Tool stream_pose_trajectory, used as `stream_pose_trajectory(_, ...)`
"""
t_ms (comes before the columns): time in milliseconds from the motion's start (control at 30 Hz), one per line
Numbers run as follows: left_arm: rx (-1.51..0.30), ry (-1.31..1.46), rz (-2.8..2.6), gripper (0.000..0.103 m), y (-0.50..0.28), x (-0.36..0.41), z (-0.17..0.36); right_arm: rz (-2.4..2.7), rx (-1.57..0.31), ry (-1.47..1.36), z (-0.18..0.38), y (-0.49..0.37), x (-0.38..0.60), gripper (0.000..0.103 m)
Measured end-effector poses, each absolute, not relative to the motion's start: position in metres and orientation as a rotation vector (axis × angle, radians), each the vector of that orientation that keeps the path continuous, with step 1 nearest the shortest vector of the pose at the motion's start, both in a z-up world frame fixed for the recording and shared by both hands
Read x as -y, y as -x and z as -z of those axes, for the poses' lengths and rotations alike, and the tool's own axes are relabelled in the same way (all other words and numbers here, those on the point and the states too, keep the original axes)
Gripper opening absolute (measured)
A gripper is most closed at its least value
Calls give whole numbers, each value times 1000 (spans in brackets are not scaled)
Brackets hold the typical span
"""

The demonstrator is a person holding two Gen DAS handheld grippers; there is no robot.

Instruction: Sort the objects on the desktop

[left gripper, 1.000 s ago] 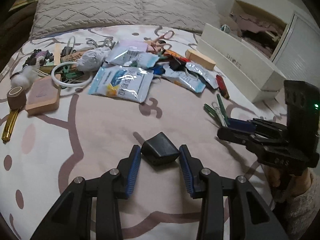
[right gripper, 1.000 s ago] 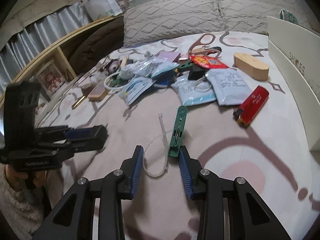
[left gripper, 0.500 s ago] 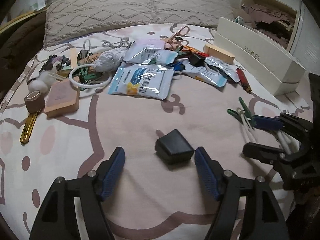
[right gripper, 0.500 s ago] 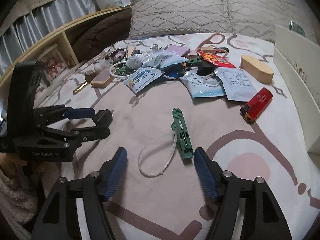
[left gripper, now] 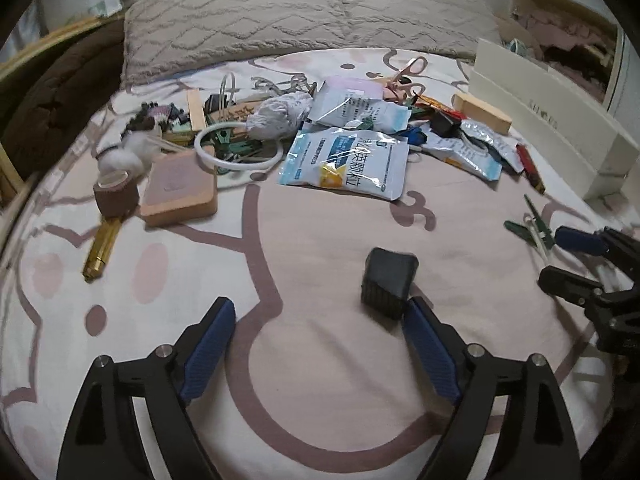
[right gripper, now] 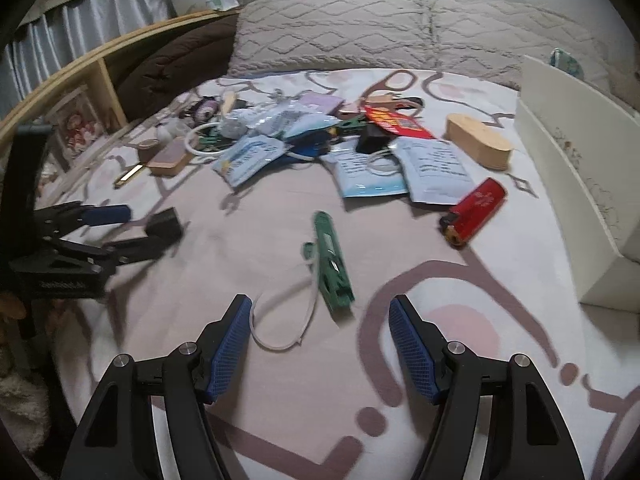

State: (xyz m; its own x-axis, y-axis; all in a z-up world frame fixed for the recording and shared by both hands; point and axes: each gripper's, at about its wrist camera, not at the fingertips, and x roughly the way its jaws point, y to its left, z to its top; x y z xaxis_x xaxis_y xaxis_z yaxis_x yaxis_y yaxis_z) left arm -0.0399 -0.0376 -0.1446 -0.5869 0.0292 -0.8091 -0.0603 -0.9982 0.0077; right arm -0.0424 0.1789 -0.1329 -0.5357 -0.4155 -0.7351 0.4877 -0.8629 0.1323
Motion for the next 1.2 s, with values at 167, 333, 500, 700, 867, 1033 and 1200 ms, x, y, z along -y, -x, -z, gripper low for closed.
stream_pose_trajectory(167, -68, 1435, -2712, 103, 43, 30, 153, 2416, -102, -1131, 133, 48, -190, 71)
stream_pose_trajectory(333, -69, 1427, -2718, 103, 42, 30, 158, 2430, -109, -1120, 130, 46, -191, 71)
stream_pose_trajectory(500, -77, 1397, -2709, 103, 41, 29, 159, 2480, -103, -1141, 127, 55, -198, 71)
stream_pose_trajectory(700, -25, 1382, -2690, 103, 41, 33, 157, 2514, -61, -1133, 119, 64, -206, 71)
stream_pose_trajectory(867, -4, 1343, -2690, 102, 41, 32, 152, 2508, -35, -1092, 114, 58, -207, 71)
stream_pose_trajectory(1033, -84, 1303, -2663, 86, 42, 20, 149, 2370, 59, -1095, 112, 49, -200, 71)
stream_pose_trajectory(1200, -67, 1304, -2599, 69, 51, 19, 149, 2233, 105, -1099, 110, 41, -186, 71)
